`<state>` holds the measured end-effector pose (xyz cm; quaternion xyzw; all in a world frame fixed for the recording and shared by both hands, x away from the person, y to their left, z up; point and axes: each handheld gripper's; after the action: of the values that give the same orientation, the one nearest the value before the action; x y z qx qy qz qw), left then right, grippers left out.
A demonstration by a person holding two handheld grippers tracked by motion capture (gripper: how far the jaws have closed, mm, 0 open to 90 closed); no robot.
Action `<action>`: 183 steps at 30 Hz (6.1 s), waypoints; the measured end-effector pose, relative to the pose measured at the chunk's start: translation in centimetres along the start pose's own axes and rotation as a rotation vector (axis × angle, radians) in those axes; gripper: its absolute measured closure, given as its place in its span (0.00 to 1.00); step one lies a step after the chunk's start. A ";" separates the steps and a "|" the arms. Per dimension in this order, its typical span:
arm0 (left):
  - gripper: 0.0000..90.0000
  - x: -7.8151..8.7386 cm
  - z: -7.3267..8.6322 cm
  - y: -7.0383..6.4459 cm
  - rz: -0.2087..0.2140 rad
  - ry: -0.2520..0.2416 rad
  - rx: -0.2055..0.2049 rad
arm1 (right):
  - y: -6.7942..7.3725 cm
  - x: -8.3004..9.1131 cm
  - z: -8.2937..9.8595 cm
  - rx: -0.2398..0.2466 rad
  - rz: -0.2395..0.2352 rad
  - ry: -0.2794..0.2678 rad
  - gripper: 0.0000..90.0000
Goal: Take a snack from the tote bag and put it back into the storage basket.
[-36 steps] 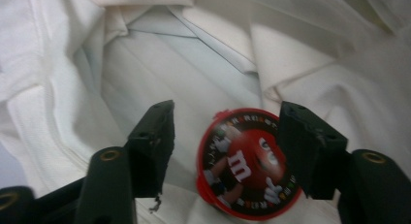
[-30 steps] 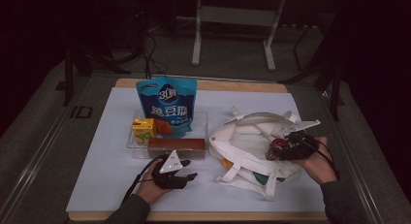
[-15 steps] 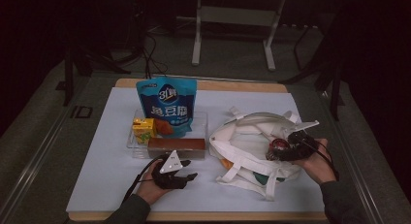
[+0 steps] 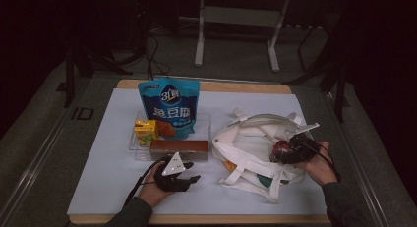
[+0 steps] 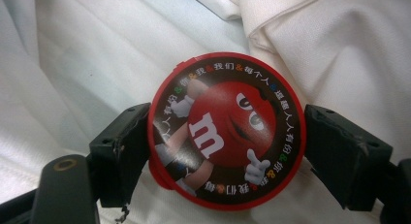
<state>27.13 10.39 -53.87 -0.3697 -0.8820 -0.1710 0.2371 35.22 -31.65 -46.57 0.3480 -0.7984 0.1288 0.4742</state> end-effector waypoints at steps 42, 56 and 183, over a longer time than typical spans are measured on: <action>0.52 0.0 0.0 0.0 0.002 0.001 0.001 | 0.4 0.3 -0.8 -0.025 -0.028 -0.015 0.28; 0.52 0.0 0.0 0.0 0.003 0.001 0.000 | 1.5 1.3 -1.9 0.018 -0.038 -0.030 0.28; 0.52 0.0 0.0 -0.1 0.006 0.001 -0.012 | 12.9 1.1 -10.1 0.317 -0.231 -0.060 0.28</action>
<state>27.08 10.35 -53.86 -0.3737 -0.8797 -0.1759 0.2355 32.88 -17.40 -38.81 0.5112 -0.7367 0.1873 0.4010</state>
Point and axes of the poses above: each handheld gripper's, and its own axes: x roughly backward along the jaws, z roughly out of its underside, y roughly to its left, and after that the axes turned 13 degrees about -z, right-handed
